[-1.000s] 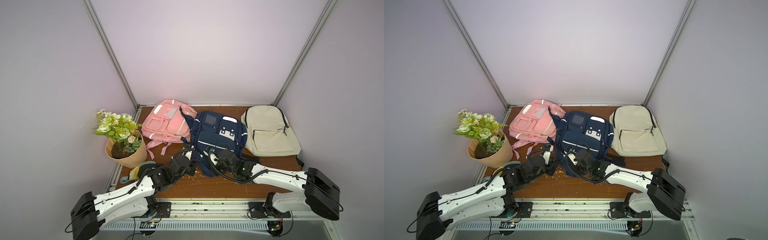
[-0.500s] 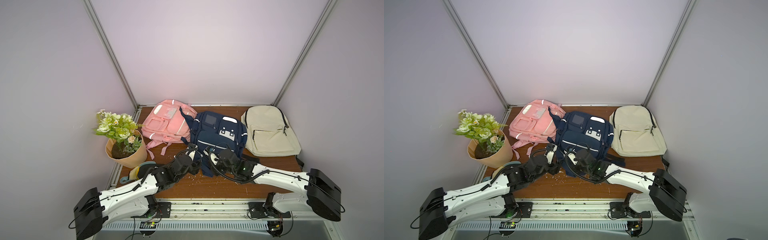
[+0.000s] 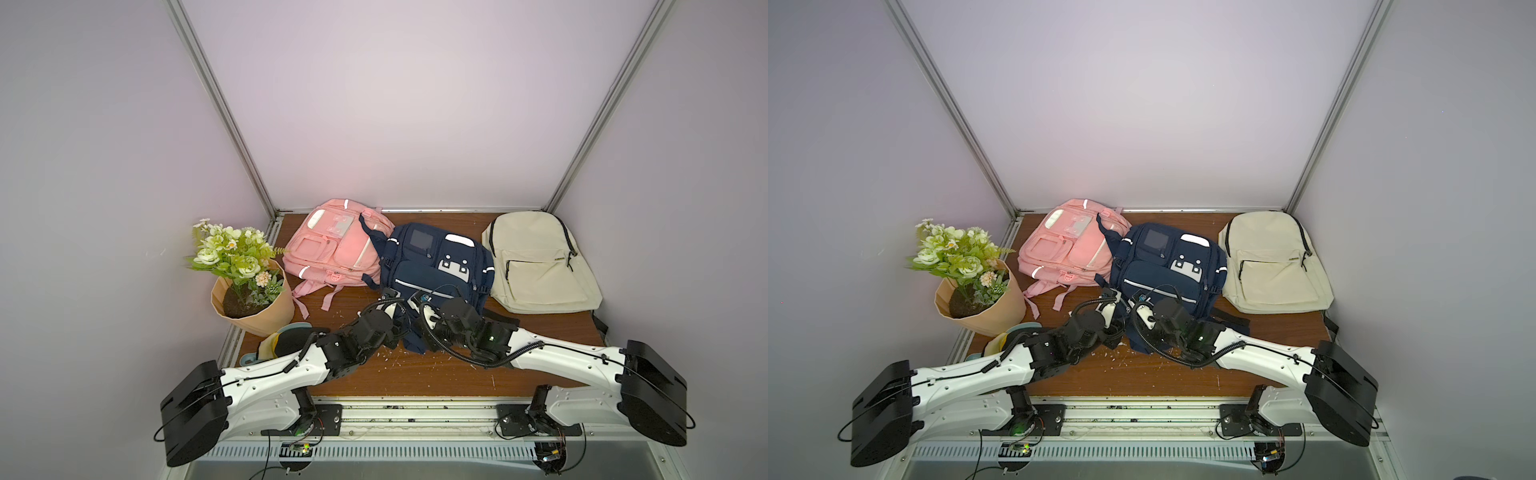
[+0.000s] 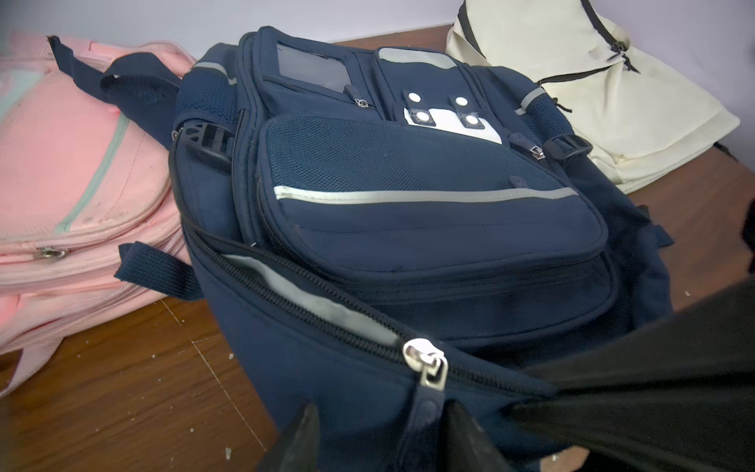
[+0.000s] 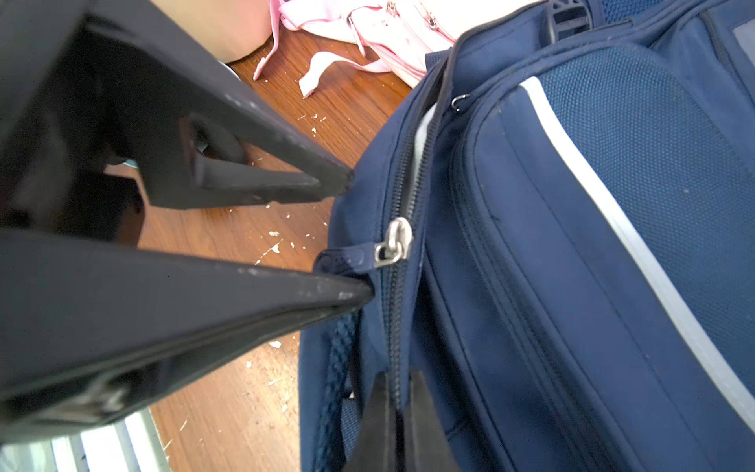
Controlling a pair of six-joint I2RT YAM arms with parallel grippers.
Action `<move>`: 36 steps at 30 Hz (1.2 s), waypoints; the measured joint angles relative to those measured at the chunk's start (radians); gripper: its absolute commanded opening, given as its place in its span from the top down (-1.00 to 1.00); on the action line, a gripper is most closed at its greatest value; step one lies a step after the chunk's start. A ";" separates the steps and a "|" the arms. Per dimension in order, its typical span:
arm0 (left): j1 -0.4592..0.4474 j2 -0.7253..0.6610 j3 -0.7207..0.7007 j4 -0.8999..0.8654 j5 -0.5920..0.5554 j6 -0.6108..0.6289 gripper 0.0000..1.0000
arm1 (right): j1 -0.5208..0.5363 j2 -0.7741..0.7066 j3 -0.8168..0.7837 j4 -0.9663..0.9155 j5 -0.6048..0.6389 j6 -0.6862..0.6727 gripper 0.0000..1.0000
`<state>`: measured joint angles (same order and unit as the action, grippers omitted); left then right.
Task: Zip up the backpack
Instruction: Zip the zipper on the backpack.
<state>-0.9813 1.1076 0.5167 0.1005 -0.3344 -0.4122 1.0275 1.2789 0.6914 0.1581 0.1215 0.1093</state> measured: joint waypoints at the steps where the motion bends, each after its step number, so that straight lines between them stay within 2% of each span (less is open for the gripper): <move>1: -0.001 0.004 0.000 0.004 -0.003 0.000 0.22 | 0.000 0.000 0.000 0.001 0.000 0.002 1.00; 12: -0.014 0.010 0.000 0.029 -0.005 0.023 0.74 | 0.001 0.000 0.000 0.017 0.000 0.011 1.00; 21: -0.014 0.006 0.000 0.030 -0.006 0.041 1.00 | 0.001 0.000 0.000 0.018 0.000 0.011 1.00; 32: -0.013 -0.025 0.000 0.013 -0.007 0.035 1.00 | 0.006 -0.017 -0.006 0.016 0.045 0.009 1.00; 36: 0.023 -0.065 -0.002 0.007 0.038 0.018 1.00 | 0.011 -0.043 -0.026 0.016 0.088 0.009 1.00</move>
<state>-0.9581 1.0428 0.5144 0.1078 -0.2966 -0.3939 1.0389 1.2362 0.6655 0.1745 0.2096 0.1181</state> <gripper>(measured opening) 0.175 0.064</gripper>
